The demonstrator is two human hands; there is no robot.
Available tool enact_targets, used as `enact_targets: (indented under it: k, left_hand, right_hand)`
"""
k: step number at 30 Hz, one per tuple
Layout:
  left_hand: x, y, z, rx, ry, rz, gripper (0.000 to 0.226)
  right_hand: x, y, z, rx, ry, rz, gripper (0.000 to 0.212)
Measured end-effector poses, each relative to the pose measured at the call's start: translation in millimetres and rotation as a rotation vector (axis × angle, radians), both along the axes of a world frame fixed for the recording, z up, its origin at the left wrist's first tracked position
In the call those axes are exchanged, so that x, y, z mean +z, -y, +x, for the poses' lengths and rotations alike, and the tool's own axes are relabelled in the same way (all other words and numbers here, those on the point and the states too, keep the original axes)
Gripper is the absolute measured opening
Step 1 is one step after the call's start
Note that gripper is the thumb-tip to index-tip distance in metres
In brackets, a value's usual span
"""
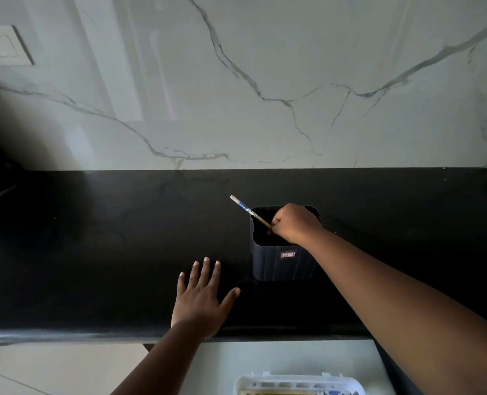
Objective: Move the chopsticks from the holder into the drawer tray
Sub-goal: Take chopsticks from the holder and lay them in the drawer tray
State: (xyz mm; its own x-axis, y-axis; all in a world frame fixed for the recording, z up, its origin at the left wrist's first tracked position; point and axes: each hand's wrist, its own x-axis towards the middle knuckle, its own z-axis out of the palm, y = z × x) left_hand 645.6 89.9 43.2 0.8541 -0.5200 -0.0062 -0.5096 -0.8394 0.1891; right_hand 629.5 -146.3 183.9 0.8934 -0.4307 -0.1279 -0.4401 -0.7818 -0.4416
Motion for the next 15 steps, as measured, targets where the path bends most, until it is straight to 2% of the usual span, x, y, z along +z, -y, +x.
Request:
enact_targets:
  k: [3,7,11,13,15]
  left_hand:
    - [0.4,0.5,0.3,0.005,-0.001,-0.008,0.089]
    - [2.7,2.1,1.0,0.006,-0.012,-0.020,0.087]
    - [7.6,1.8,0.7,0.005,-0.091,-0.053,0.086]
    - [19.4,6.0,3.2,0.048,-0.166,-0.190,0.079]
    - [44.1,12.4,7.9,0.110,-0.176,-0.450,0.062]
  right_hand:
    - [7.9,2.0,-3.9,-0.028,0.147,0.138,0.009]
    - [44.4,6.7,-18.5,-0.115,0.417,0.594,0.006]
    - [83.9,14.7,-44.7,-0.182,0.564,0.861,0.011]
    - [96.0,16.4,-56.8,-0.202,0.585,0.969,0.014]
    - [104.1,15.2,-65.9,-0.217,0.581,1.074,0.014]
